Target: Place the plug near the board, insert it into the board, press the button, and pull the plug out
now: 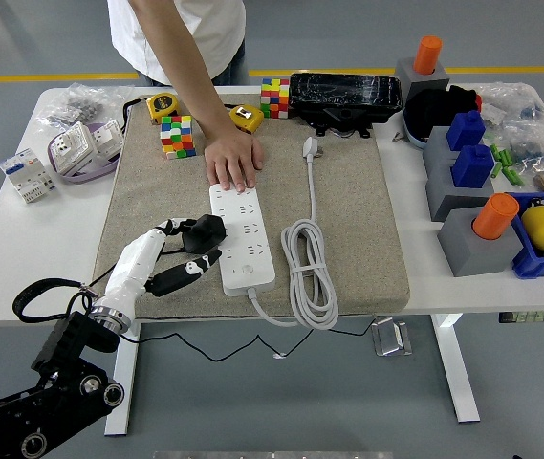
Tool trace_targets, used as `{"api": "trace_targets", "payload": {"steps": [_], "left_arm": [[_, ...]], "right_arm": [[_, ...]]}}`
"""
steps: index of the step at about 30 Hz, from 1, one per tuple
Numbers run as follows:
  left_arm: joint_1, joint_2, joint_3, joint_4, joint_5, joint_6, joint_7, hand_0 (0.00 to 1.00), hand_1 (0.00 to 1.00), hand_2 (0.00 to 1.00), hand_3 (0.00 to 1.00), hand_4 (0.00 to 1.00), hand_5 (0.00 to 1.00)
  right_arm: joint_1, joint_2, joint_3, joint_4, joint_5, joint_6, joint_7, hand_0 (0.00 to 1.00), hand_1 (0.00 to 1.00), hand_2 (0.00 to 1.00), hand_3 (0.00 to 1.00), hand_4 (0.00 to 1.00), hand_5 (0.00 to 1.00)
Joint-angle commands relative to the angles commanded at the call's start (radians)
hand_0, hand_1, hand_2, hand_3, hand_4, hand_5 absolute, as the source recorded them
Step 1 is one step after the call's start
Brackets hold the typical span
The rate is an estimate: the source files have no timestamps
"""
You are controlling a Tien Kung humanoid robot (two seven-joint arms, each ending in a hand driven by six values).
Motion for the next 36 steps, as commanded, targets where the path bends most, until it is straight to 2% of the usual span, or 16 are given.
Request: {"api": "trace_targets", "payload": {"steps": [21, 36], "left_arm": [[-0.059, -0.014, 0.042, 0.005, 0.008, -0.032, 0.018, 0.818, 0.81, 0.791, 0.799, 0.875, 0.772], [-0.121, -0.023, 0.083, 0.008, 0.032, -0.052, 0.032, 0.819, 0.81, 0.79, 0.794, 0.865, 0.759]], "right_arm": [[0.001, 0.001, 0.004, 0.002, -0.001, 0.0, 0.002, 0.612, 0.644, 0.656, 0.556, 0.952, 0.494], [0.004, 0.001, 0.006, 0.006, -0.002, -0.001, 0.002, 0.61, 0.643, 0.655, 0.556, 0.952, 0.492]]}}
